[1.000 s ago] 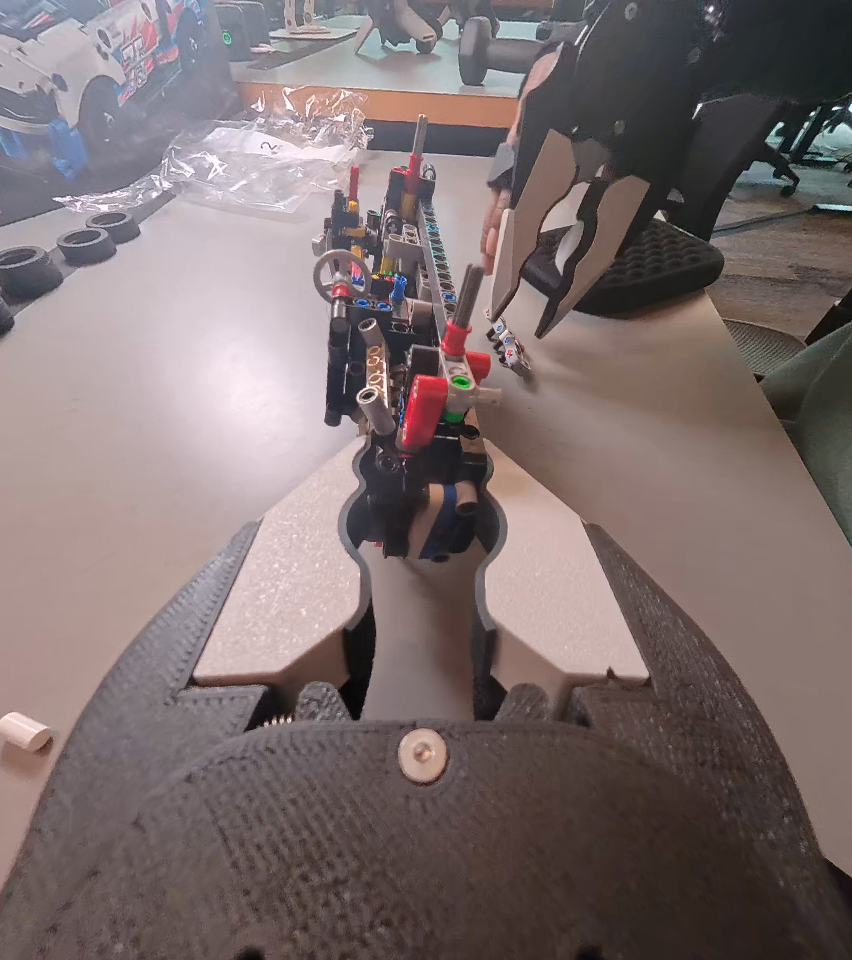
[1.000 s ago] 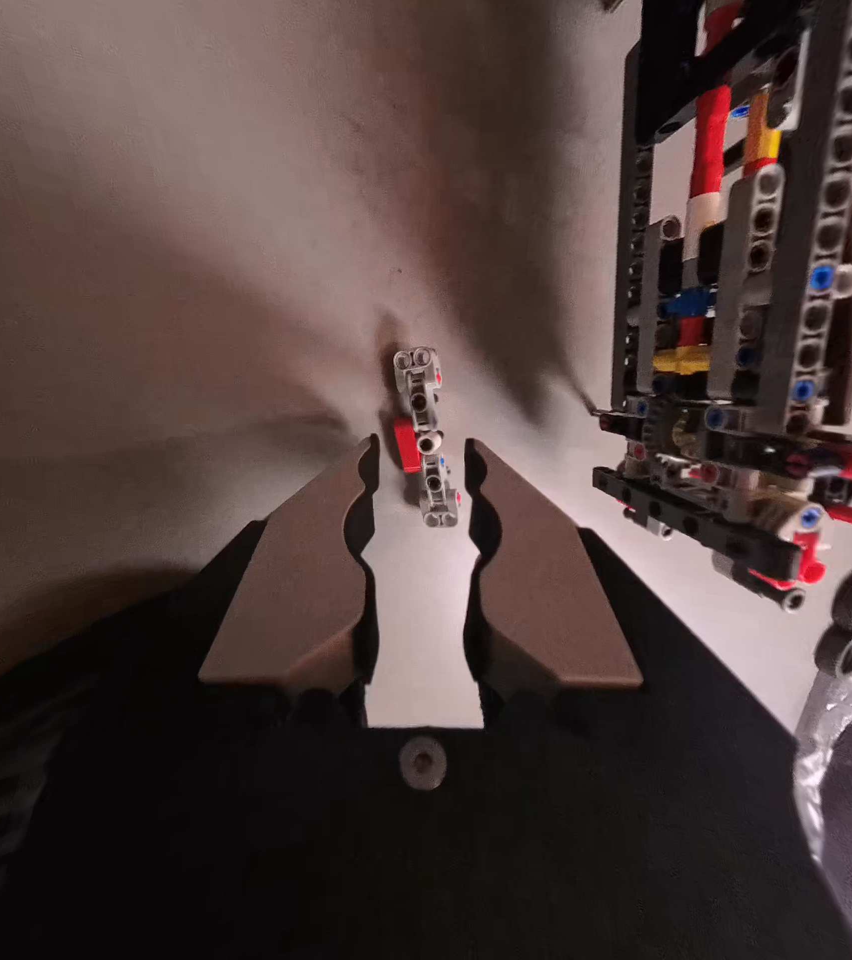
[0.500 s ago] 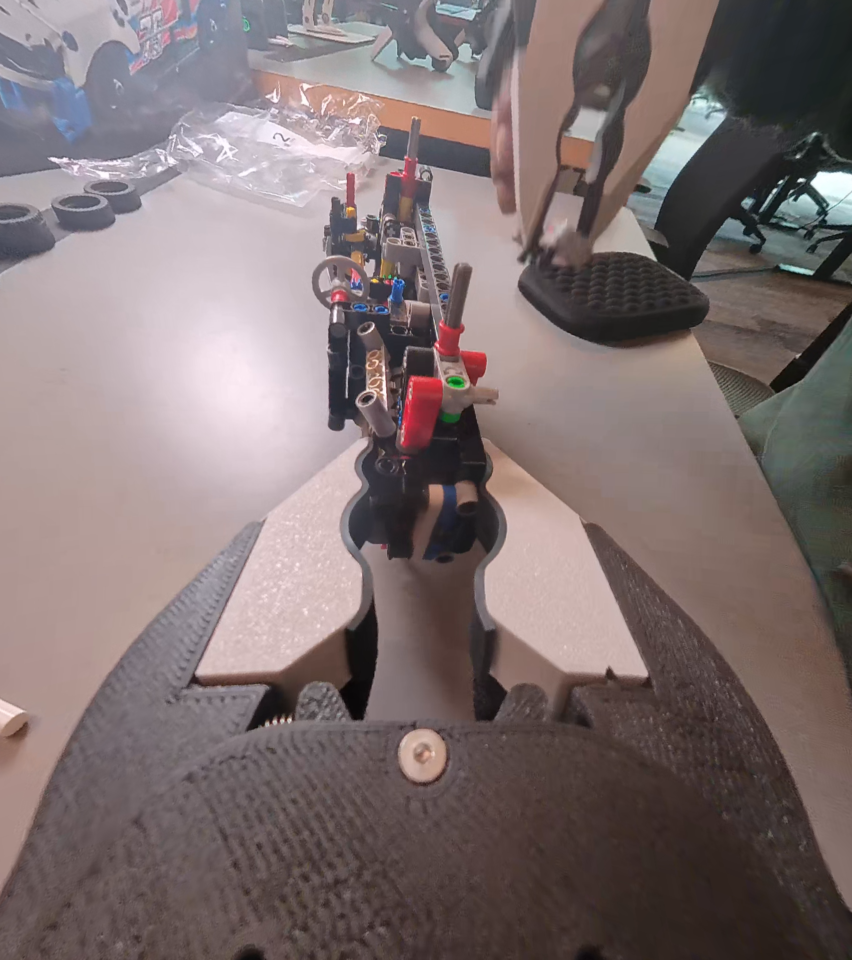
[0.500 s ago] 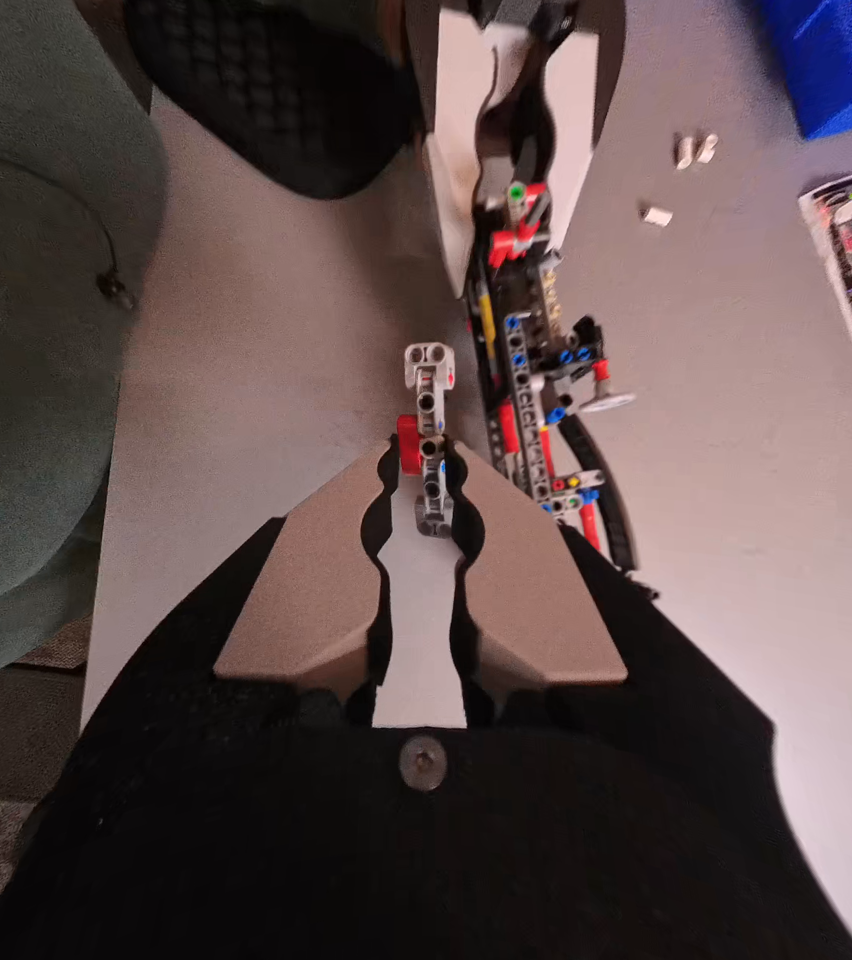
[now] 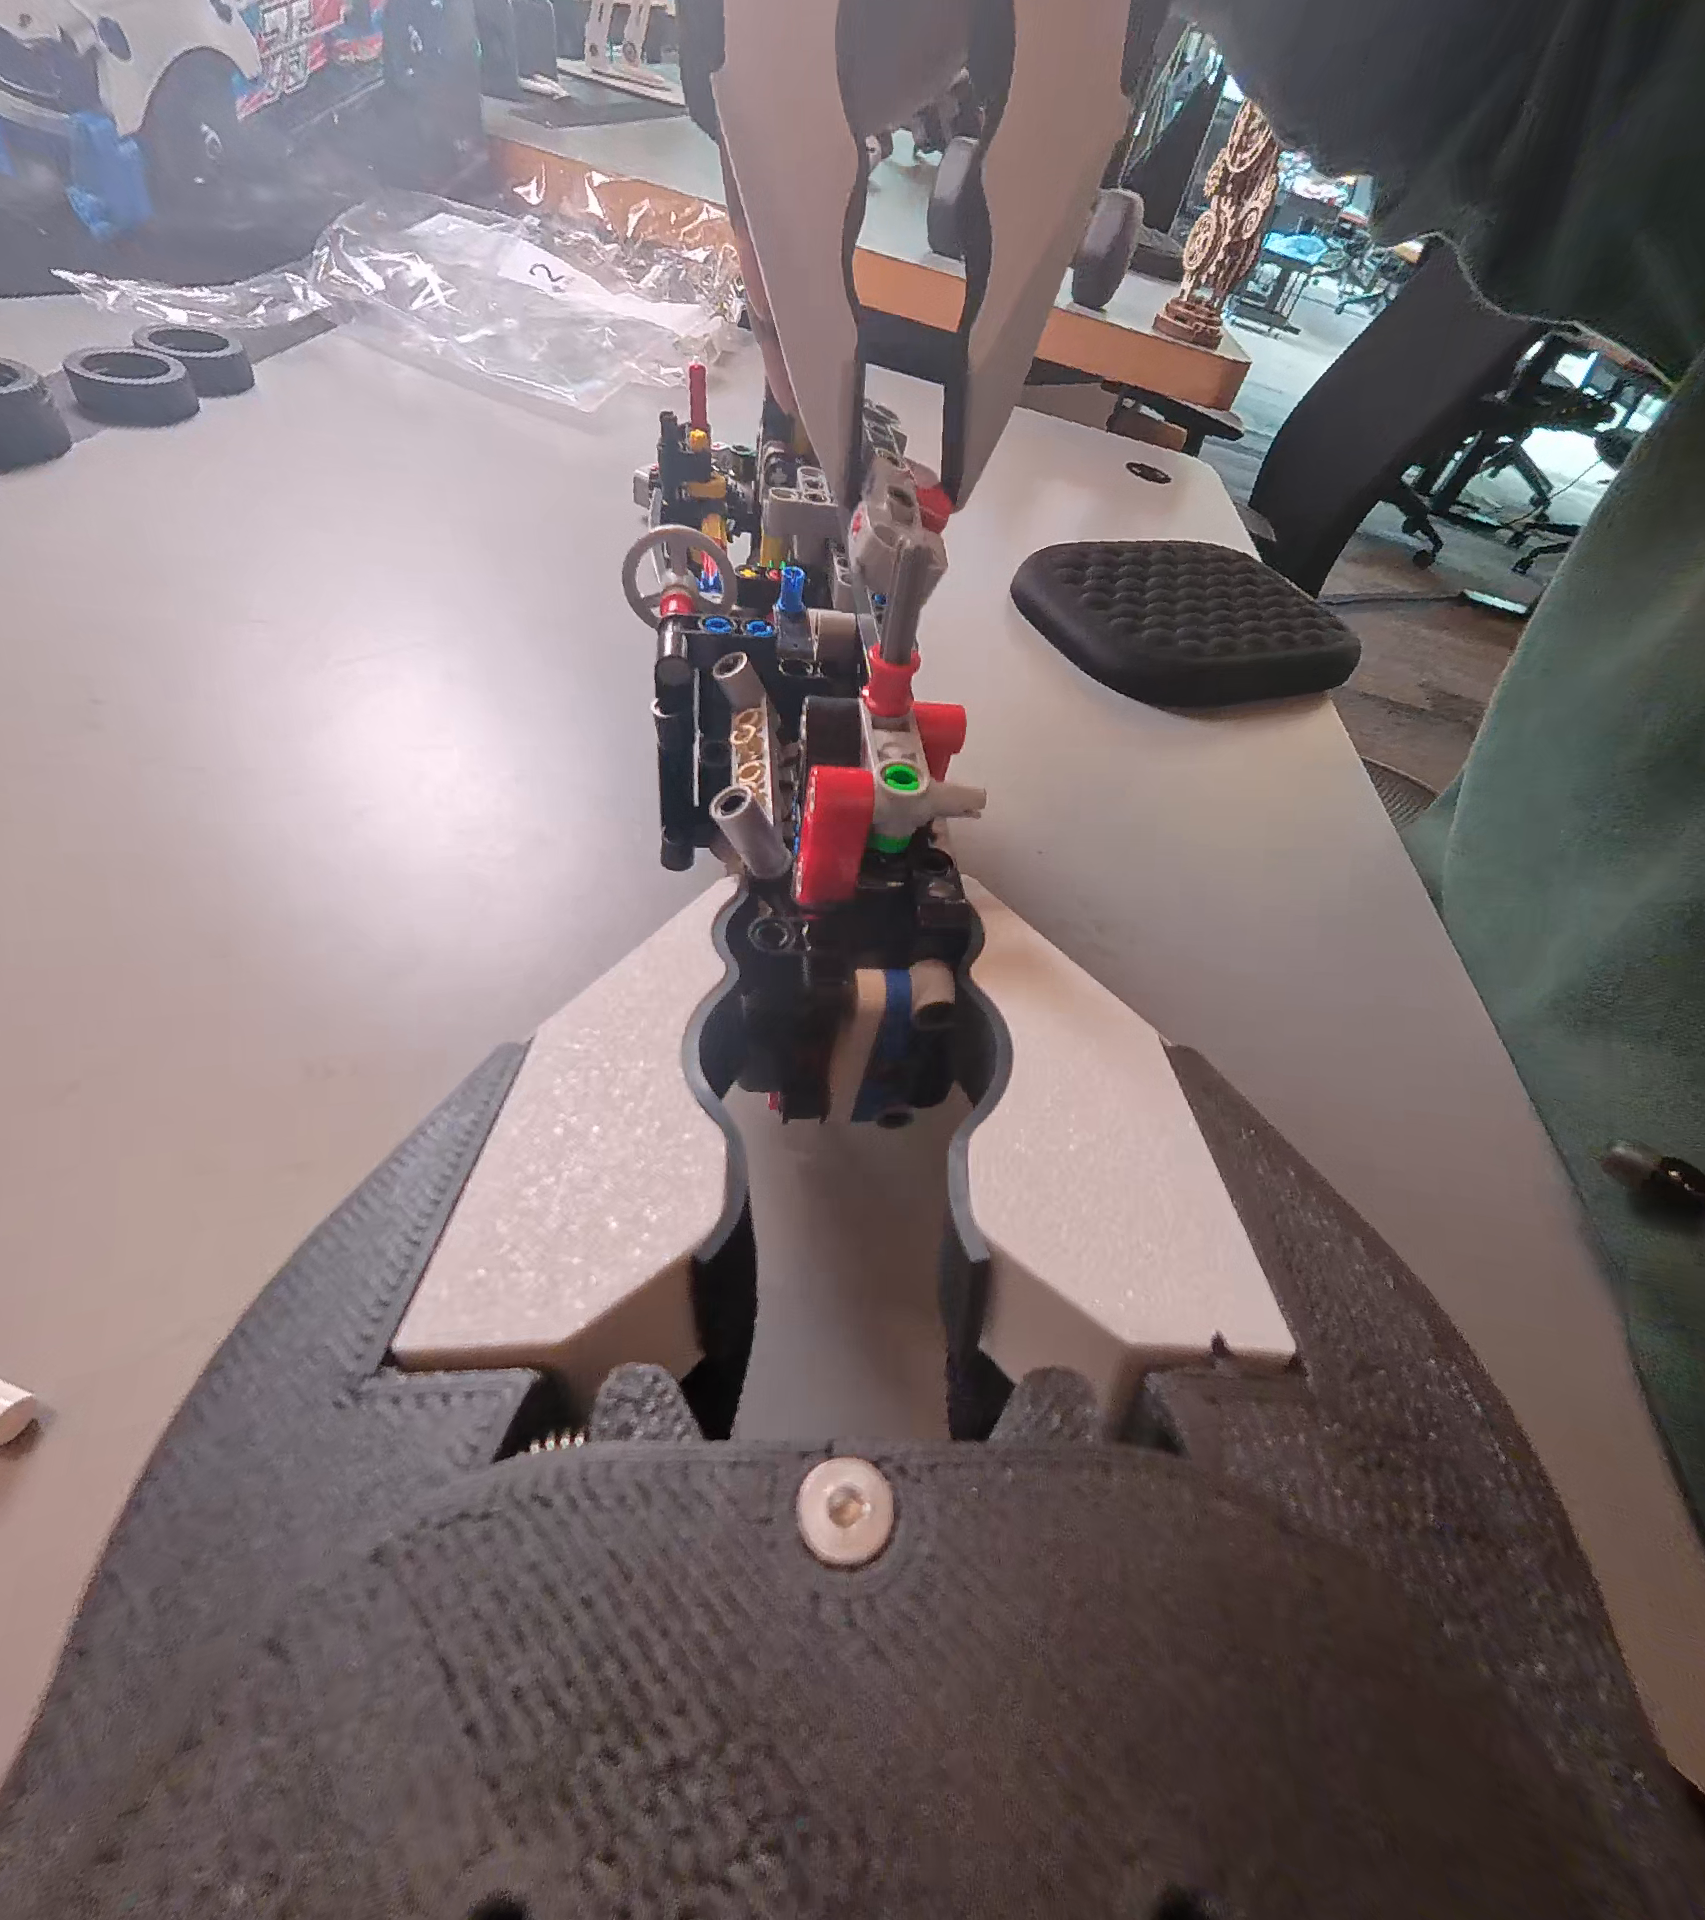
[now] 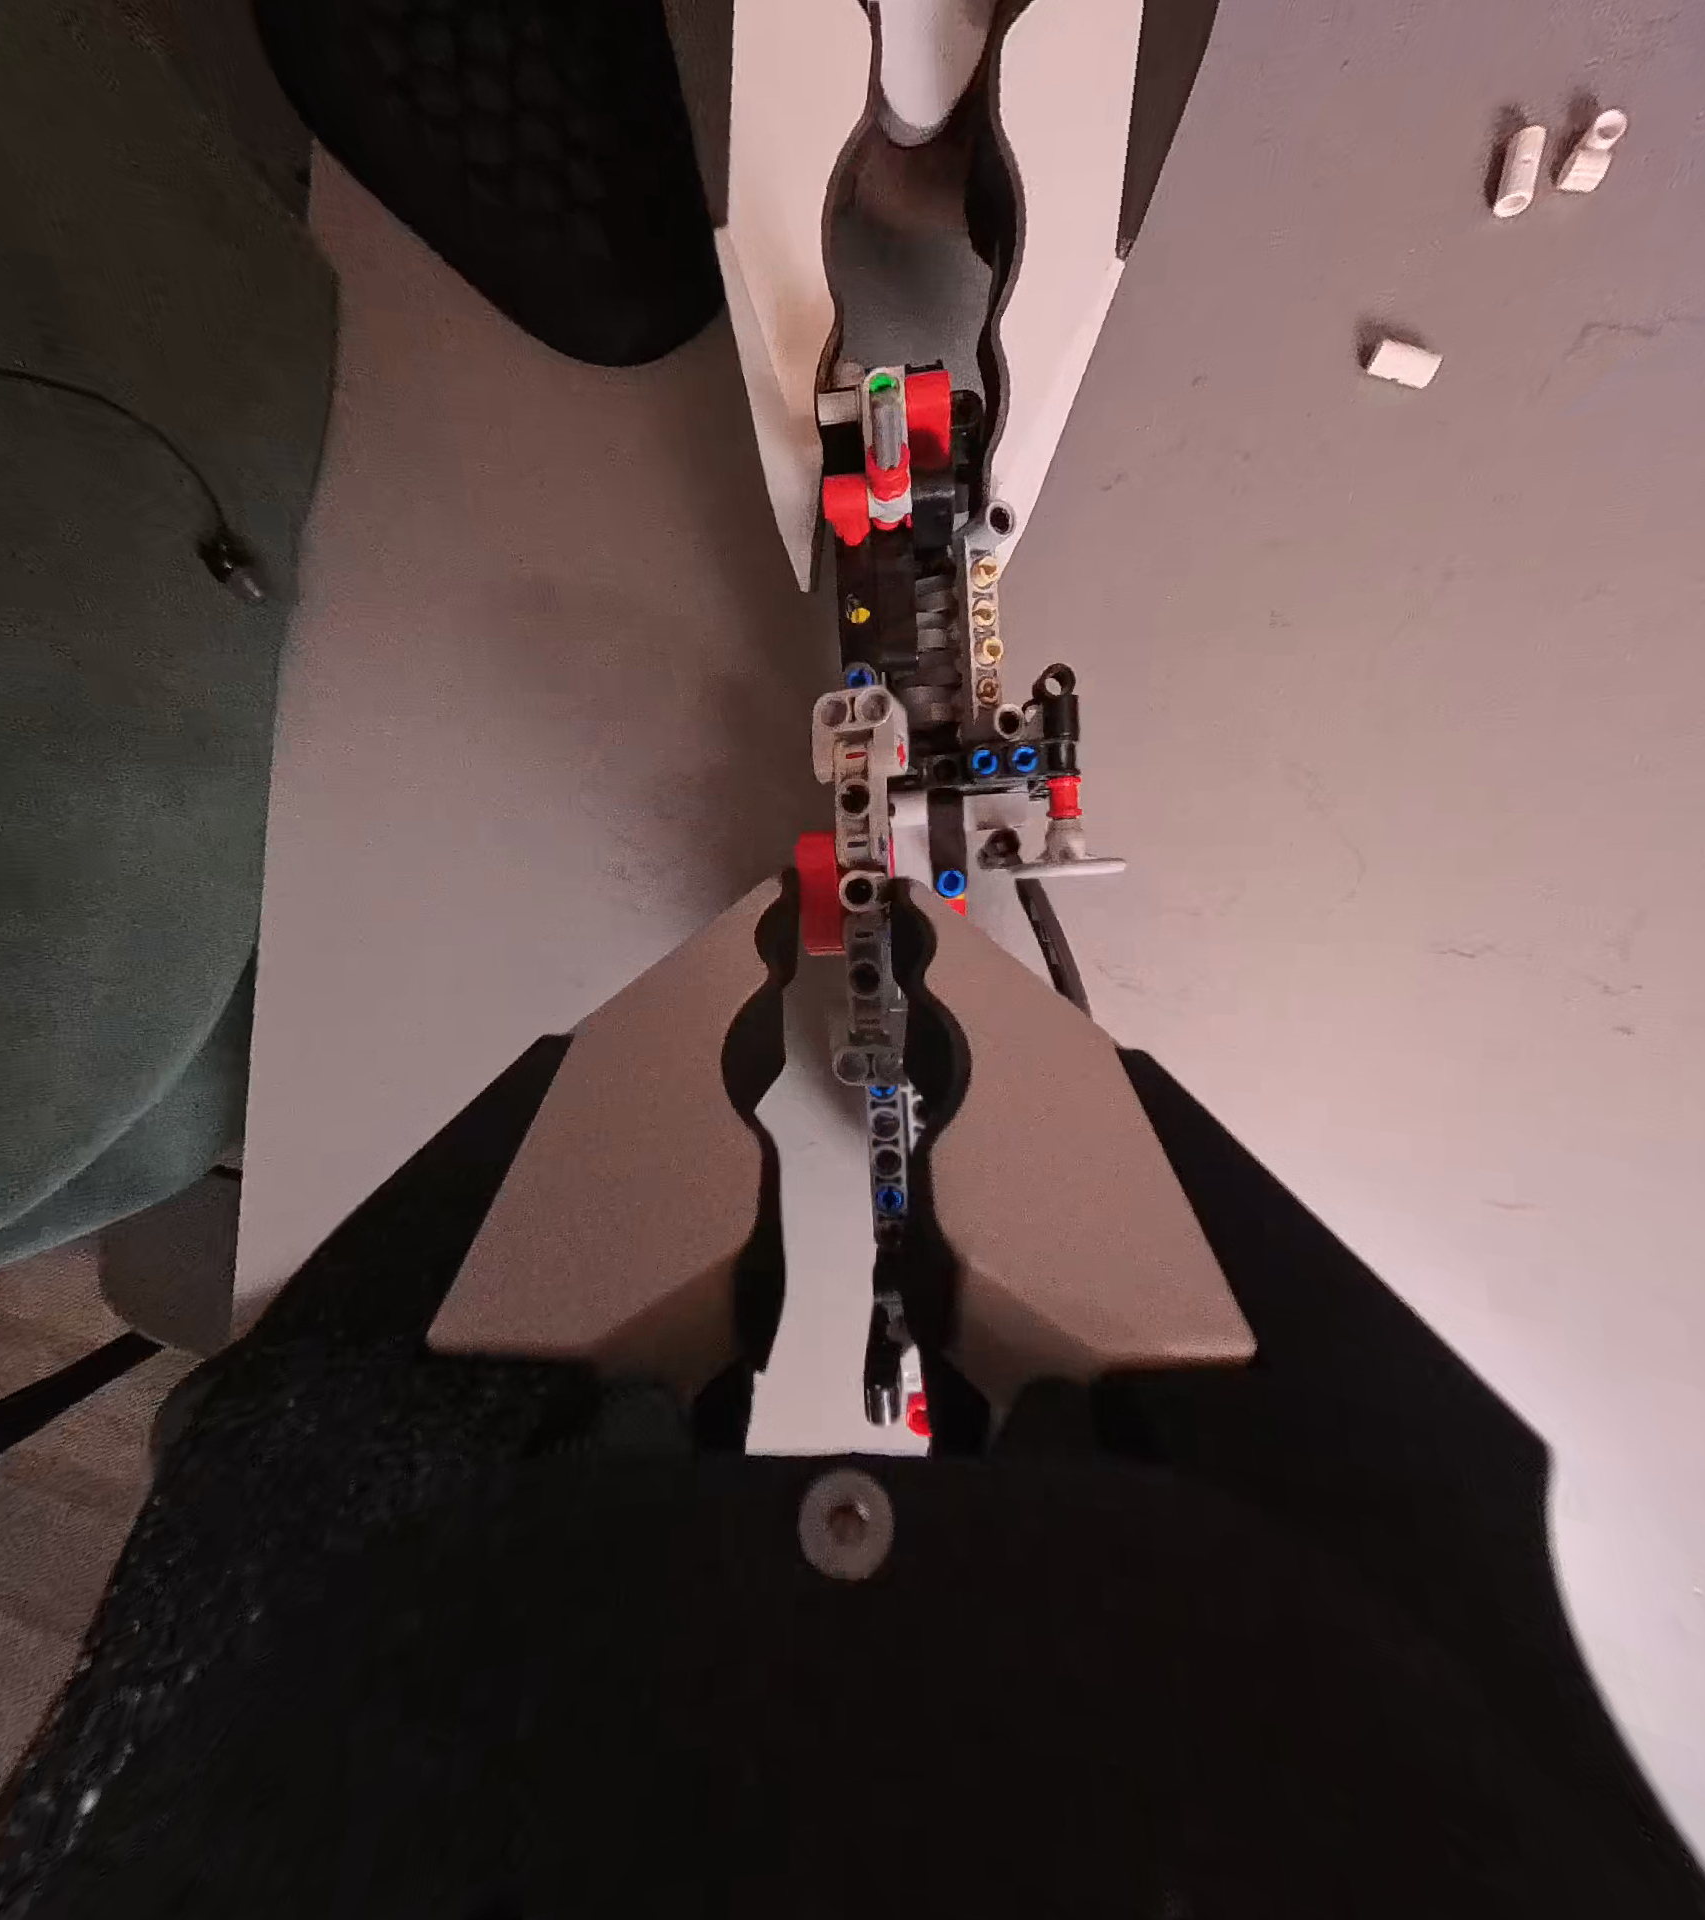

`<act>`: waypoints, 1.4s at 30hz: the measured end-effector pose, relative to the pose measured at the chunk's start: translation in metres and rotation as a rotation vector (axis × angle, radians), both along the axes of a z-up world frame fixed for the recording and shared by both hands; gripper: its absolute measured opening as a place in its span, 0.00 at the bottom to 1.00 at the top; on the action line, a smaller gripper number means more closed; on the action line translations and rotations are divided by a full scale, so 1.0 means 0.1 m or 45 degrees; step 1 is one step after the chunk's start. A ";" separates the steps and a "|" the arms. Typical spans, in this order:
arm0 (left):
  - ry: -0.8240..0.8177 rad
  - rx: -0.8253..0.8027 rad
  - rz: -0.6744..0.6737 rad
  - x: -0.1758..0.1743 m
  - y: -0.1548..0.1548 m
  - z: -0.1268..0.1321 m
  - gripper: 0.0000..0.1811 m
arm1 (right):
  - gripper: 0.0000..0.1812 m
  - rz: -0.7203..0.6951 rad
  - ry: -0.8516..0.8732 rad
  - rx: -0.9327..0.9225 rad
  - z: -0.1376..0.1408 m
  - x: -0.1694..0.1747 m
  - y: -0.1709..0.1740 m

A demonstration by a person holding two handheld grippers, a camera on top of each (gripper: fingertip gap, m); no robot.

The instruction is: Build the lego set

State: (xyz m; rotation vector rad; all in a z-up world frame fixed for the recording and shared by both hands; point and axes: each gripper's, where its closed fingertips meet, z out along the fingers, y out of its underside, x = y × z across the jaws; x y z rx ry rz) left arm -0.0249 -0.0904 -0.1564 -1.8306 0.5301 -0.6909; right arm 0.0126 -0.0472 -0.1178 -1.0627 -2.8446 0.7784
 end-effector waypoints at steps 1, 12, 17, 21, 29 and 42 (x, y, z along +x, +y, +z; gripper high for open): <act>-0.007 -0.001 -0.005 0.00 0.00 0.00 0.18 | 0.08 -0.006 -0.023 -0.015 0.00 0.00 0.00; -0.032 -0.012 -0.032 -0.02 0.00 0.00 0.18 | 0.08 -0.143 -0.274 -0.260 0.01 0.00 -0.05; -0.051 -0.016 -0.038 -0.03 0.00 0.00 0.18 | 0.08 -0.162 -0.287 -0.292 0.01 -0.03 -0.03; -0.070 -0.019 -0.040 -0.05 0.01 0.00 0.18 | 0.09 -0.156 -0.254 -0.310 0.01 -0.06 -0.02; -0.068 -0.014 -0.045 -0.06 0.01 0.00 0.18 | 0.09 -0.189 -0.257 -0.342 0.00 -0.07 -0.02; -0.074 -0.015 -0.049 -0.07 0.00 0.00 0.18 | 0.09 -0.242 -0.245 -0.433 0.01 -0.09 -0.03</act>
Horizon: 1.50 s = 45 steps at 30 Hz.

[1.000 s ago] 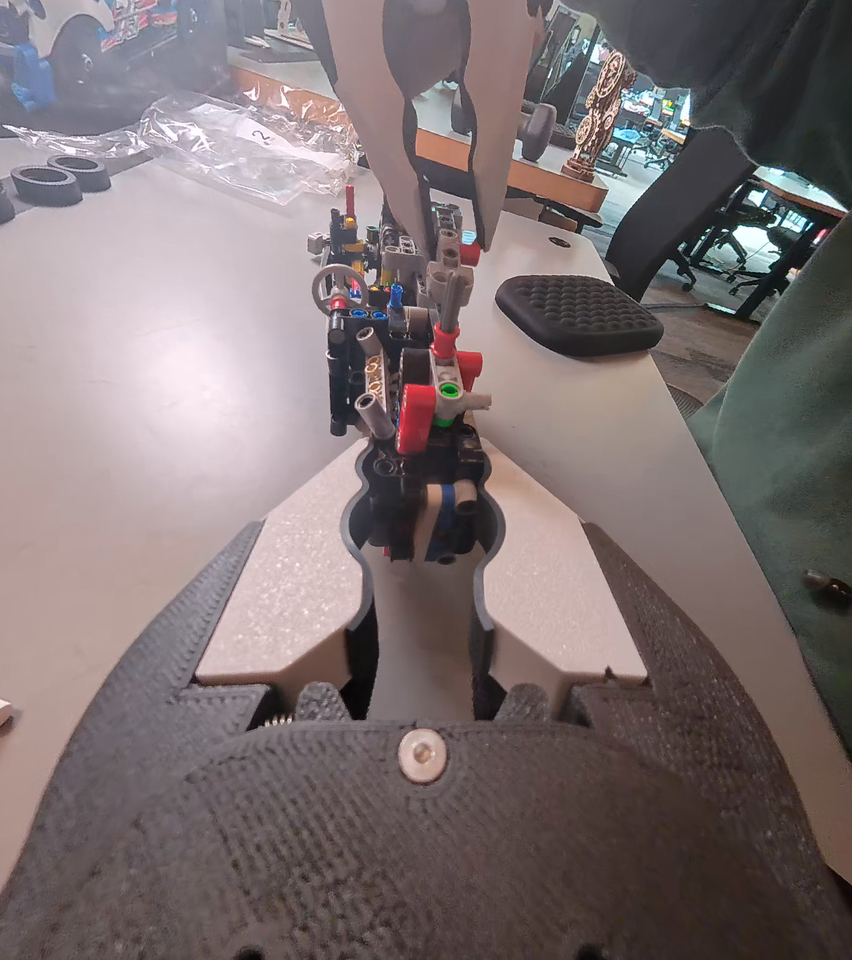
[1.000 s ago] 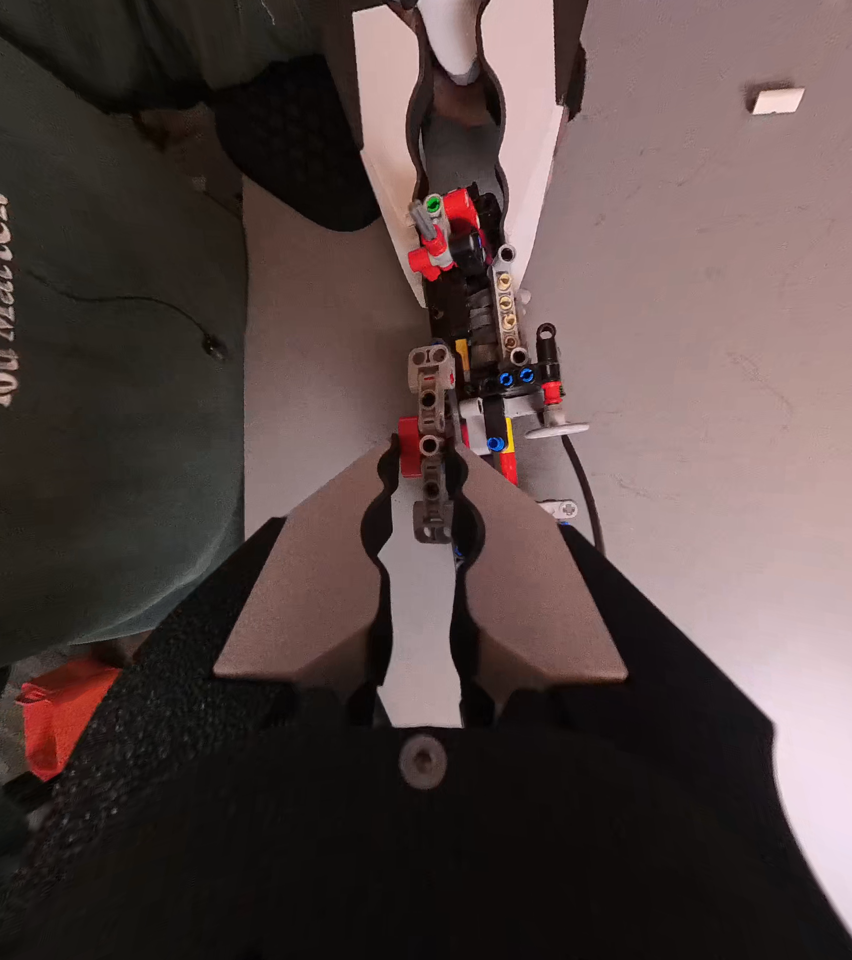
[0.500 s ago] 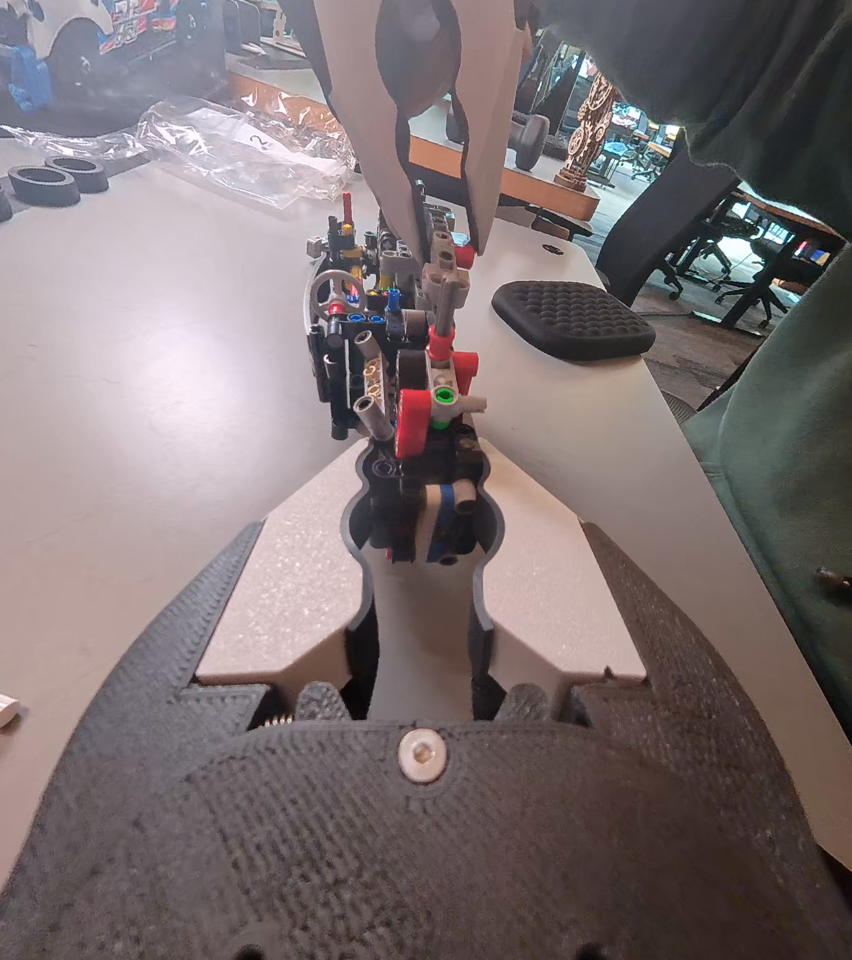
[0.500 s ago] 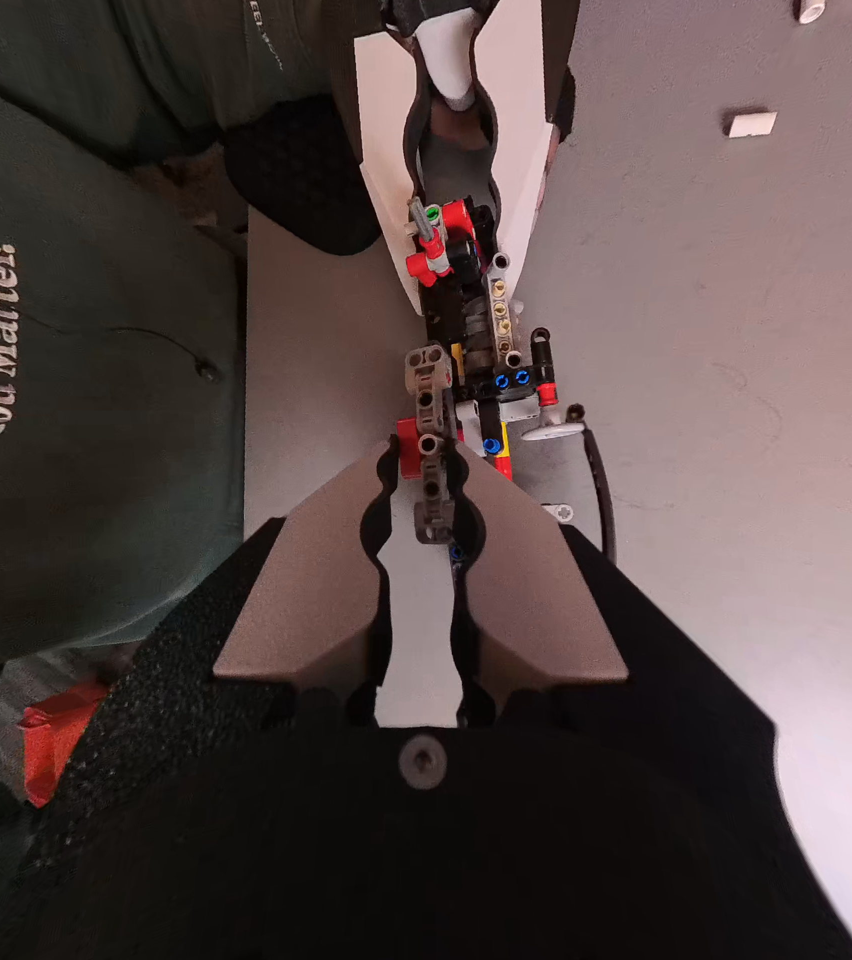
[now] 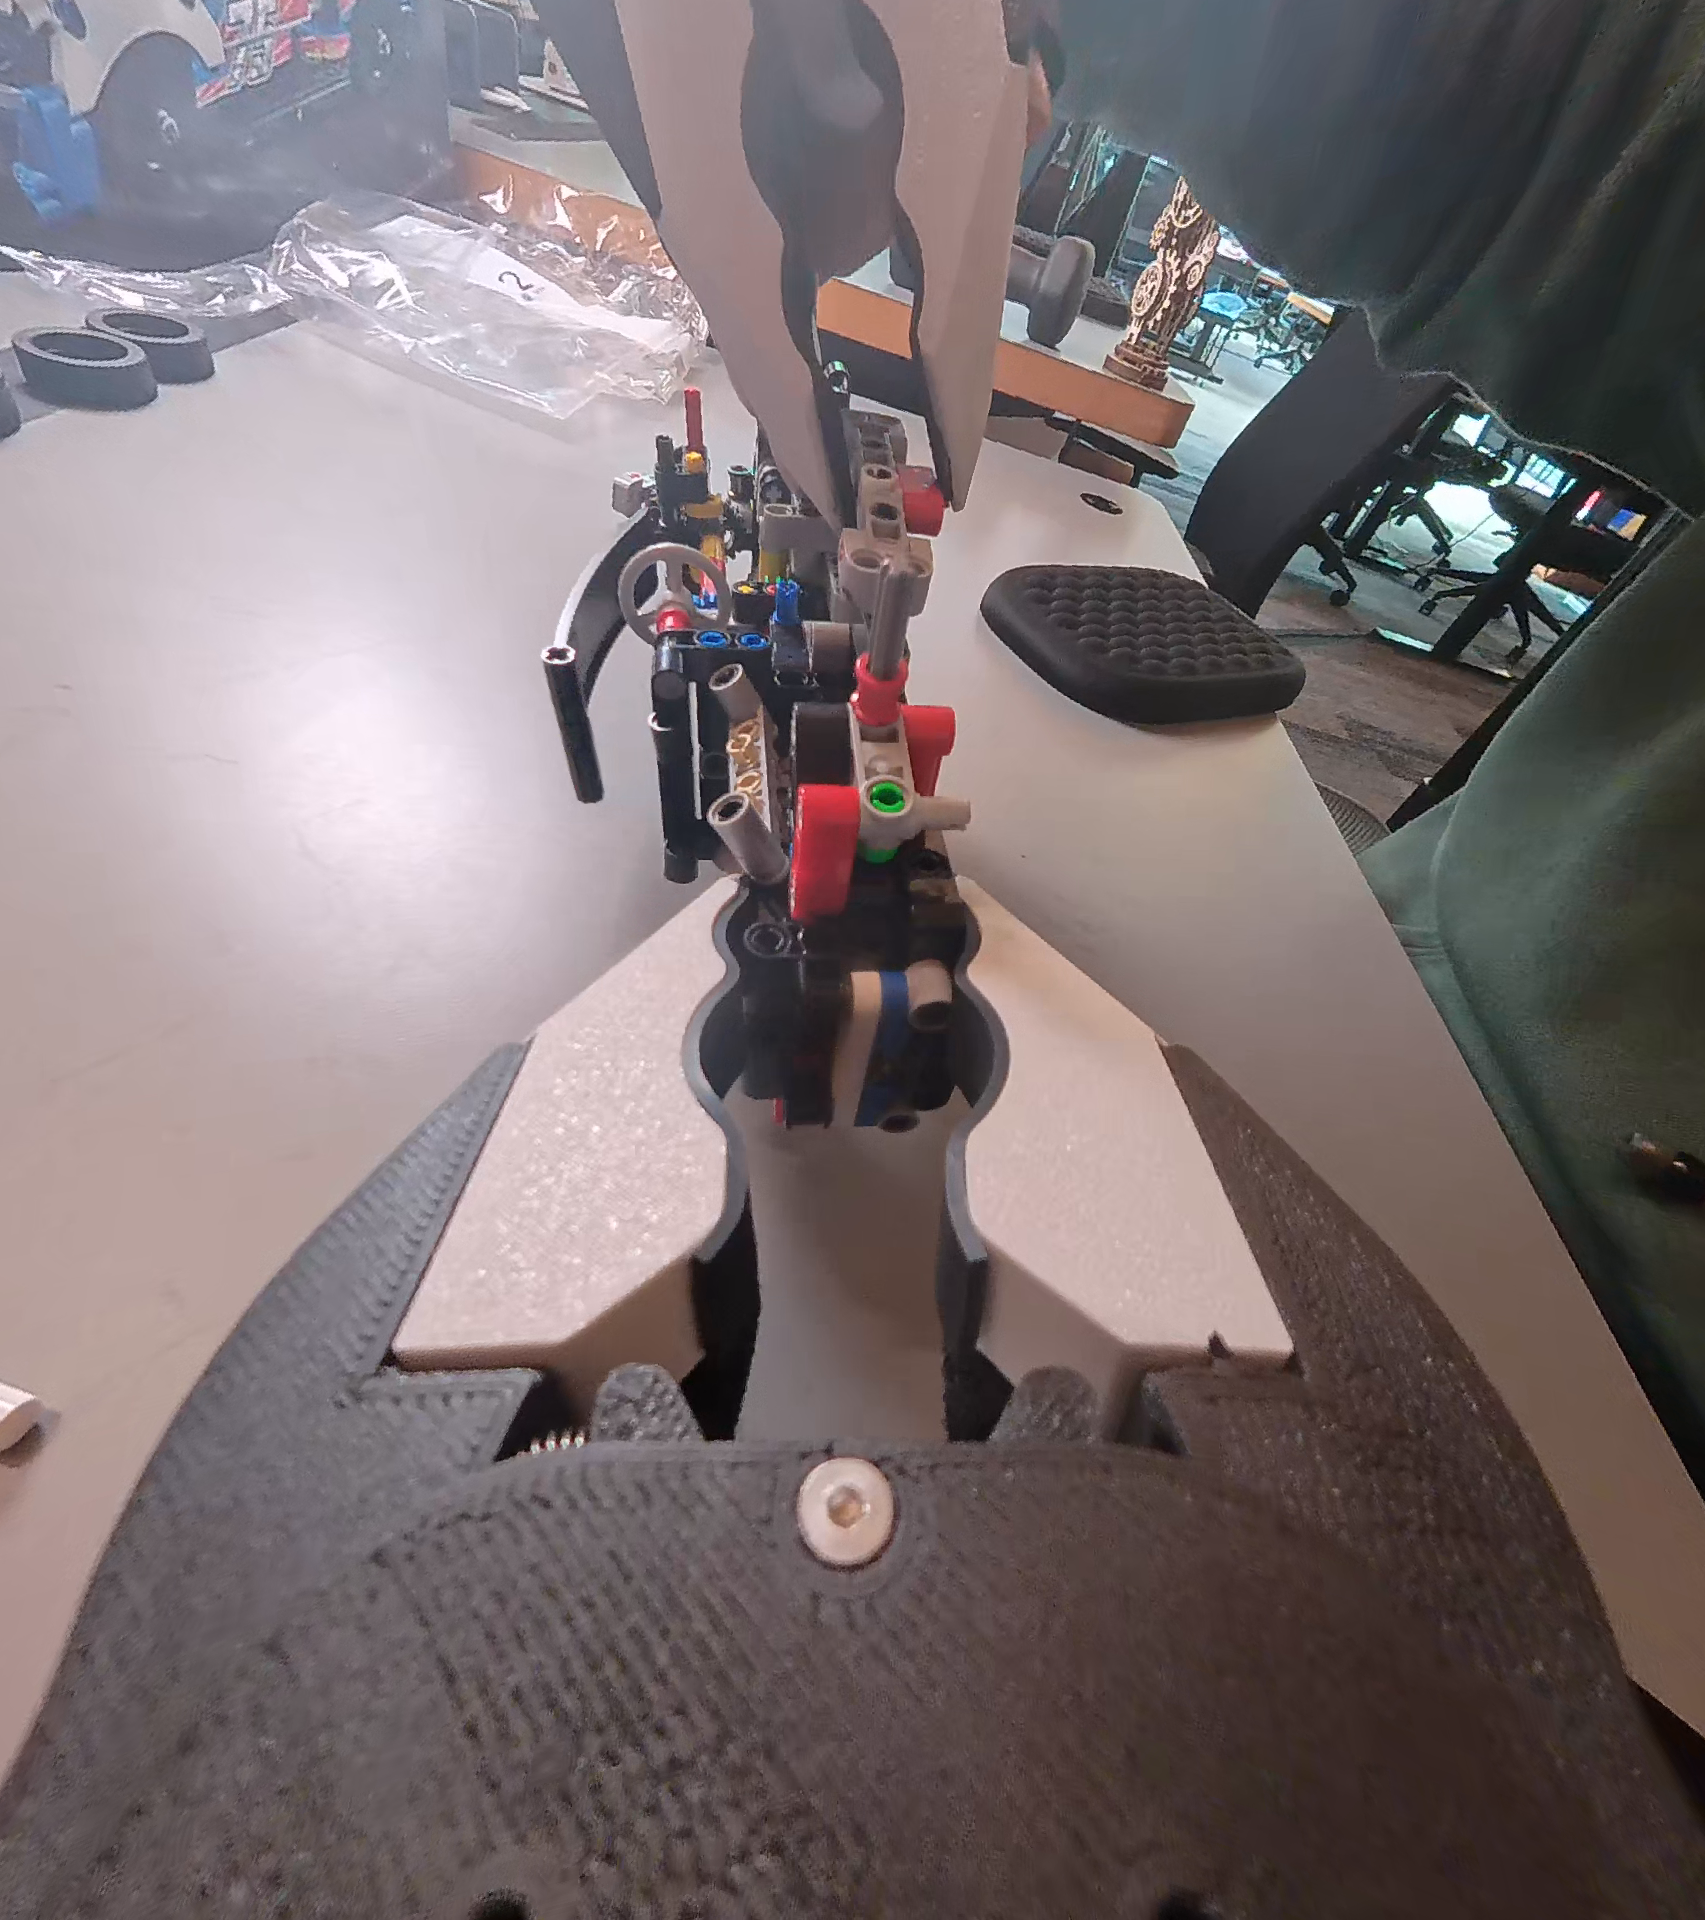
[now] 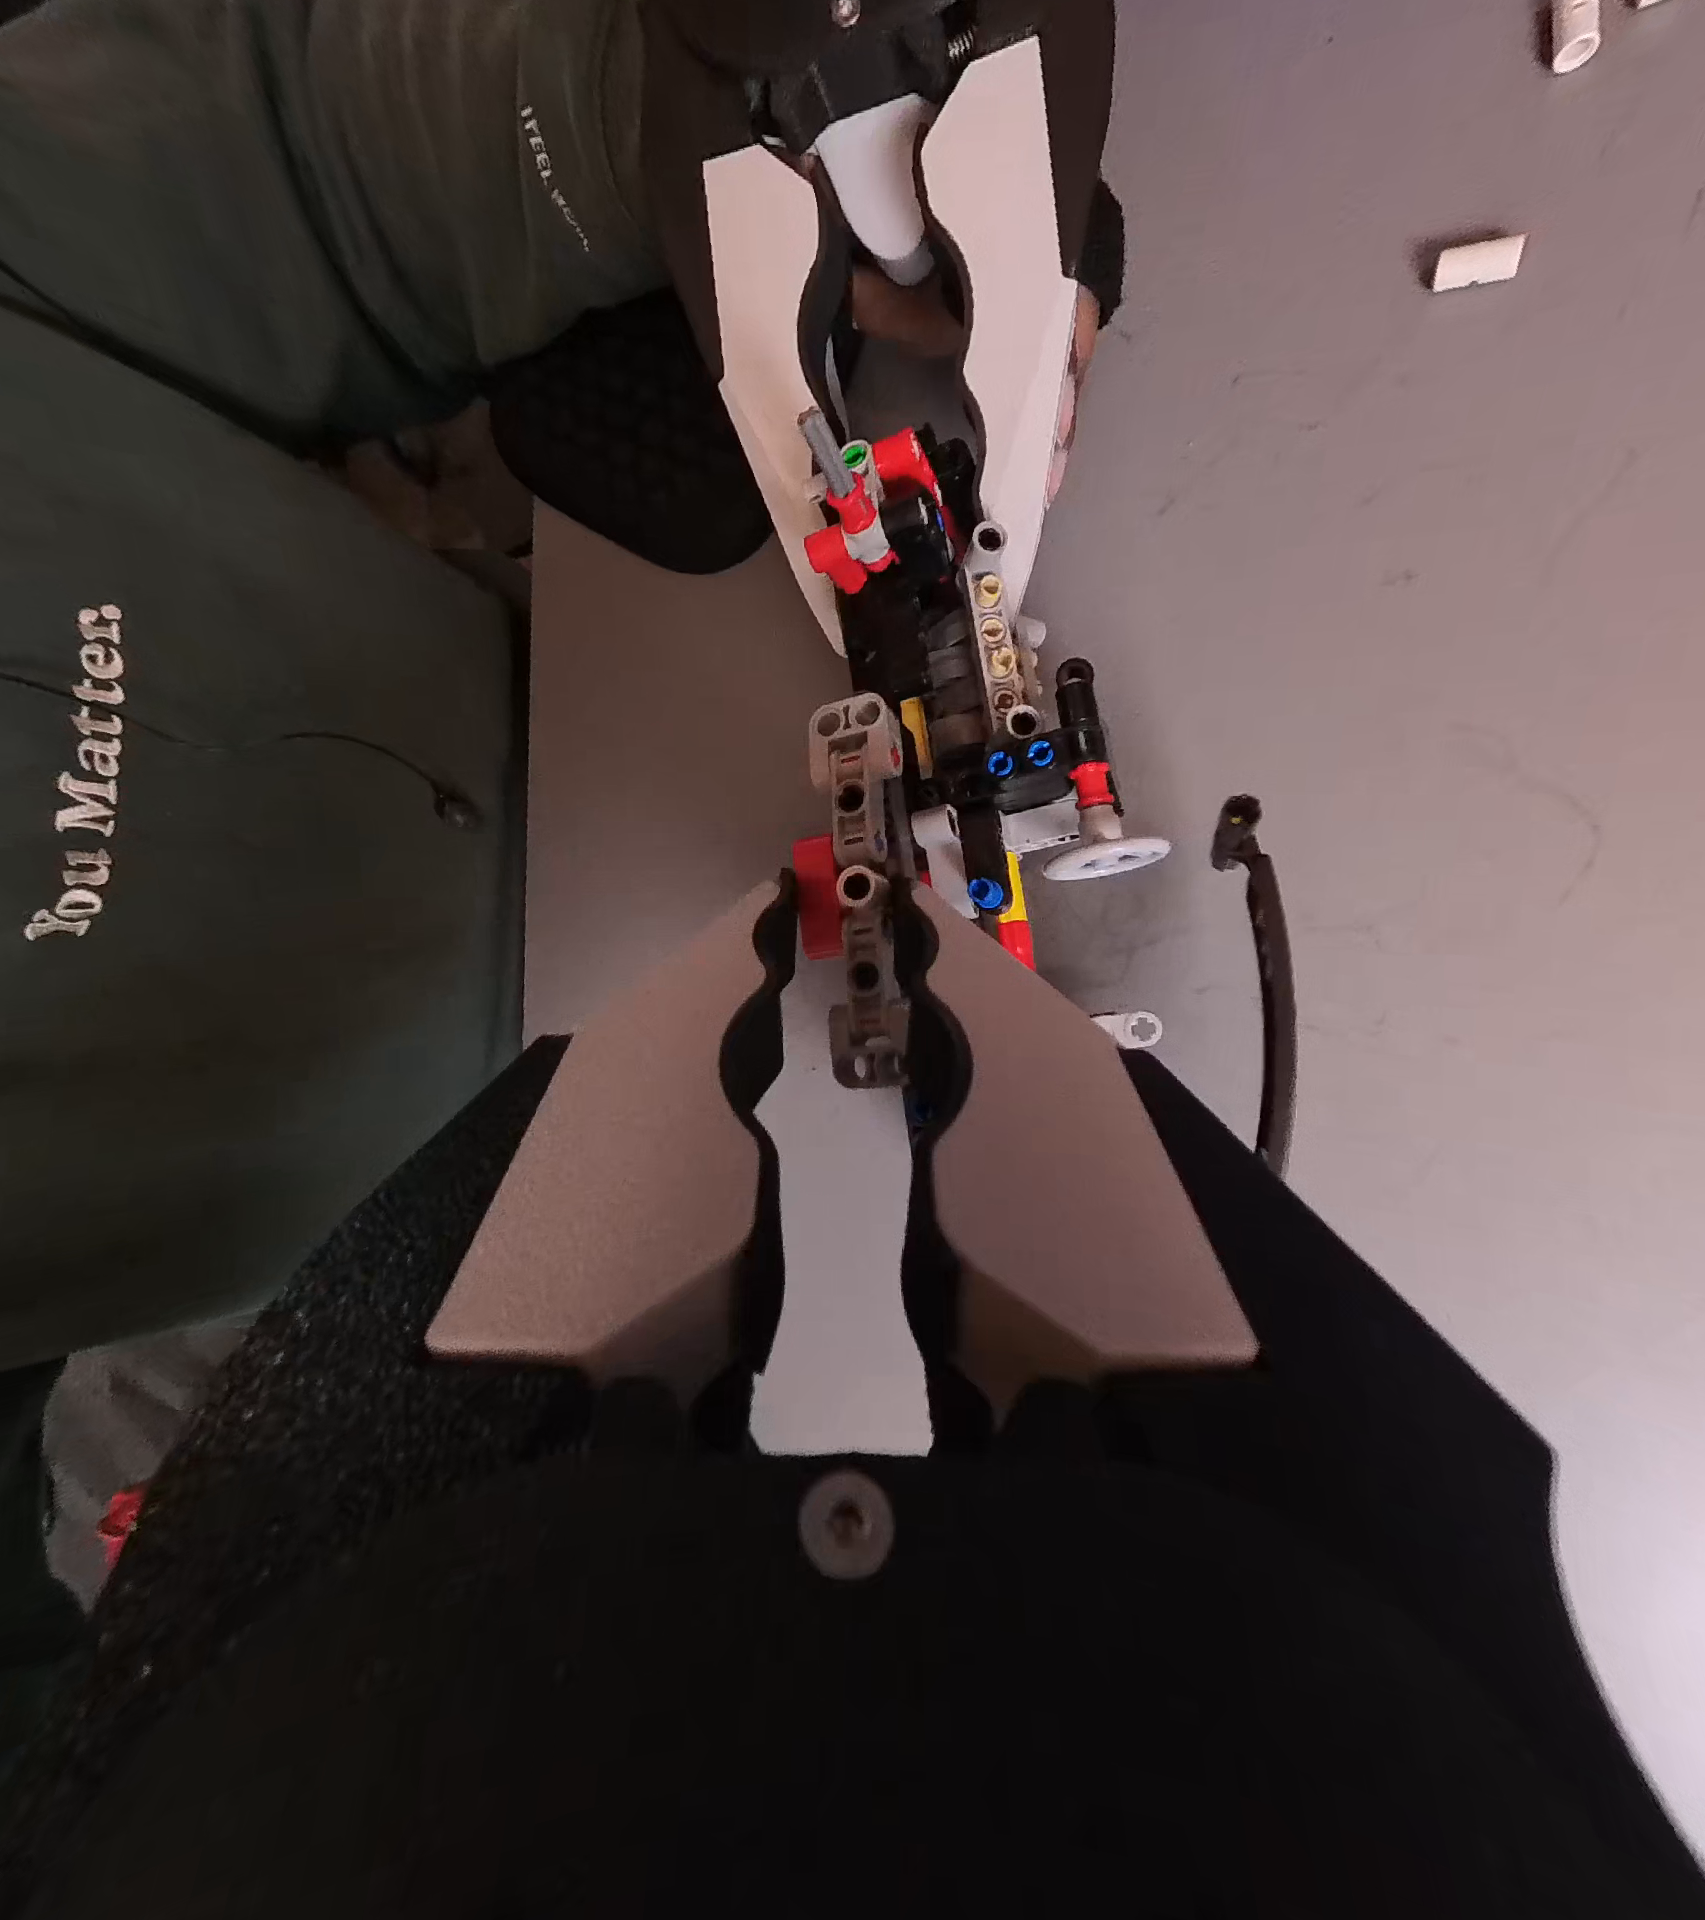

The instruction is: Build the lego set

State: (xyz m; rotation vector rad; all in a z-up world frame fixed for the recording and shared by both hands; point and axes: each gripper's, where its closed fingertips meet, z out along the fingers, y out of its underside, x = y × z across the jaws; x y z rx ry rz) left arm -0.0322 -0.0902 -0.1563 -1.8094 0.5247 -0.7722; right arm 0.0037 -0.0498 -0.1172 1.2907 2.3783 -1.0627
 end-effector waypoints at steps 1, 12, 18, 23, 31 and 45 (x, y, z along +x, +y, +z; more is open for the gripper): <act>0.000 0.000 0.000 0.00 0.00 0.00 0.18 | 0.09 0.001 0.008 0.003 0.00 0.00 0.00; 0.002 -0.004 -0.005 -0.01 0.00 0.00 0.18 | 0.09 0.031 0.061 0.041 0.00 -0.01 0.00; -0.002 -0.011 -0.014 -0.01 0.01 0.00 0.18 | 0.09 0.073 0.053 0.086 0.00 0.00 0.01; -0.011 -0.019 -0.013 -0.02 0.01 -0.01 0.18 | 0.09 0.083 0.073 0.106 -0.01 -0.02 0.02; -0.012 -0.025 -0.018 -0.01 0.02 -0.01 0.18 | 0.09 0.100 0.083 0.097 -0.01 -0.02 0.03; 0.012 -0.011 -0.024 0.00 0.01 -0.01 0.17 | 0.11 0.061 0.137 0.033 0.03 -0.02 0.03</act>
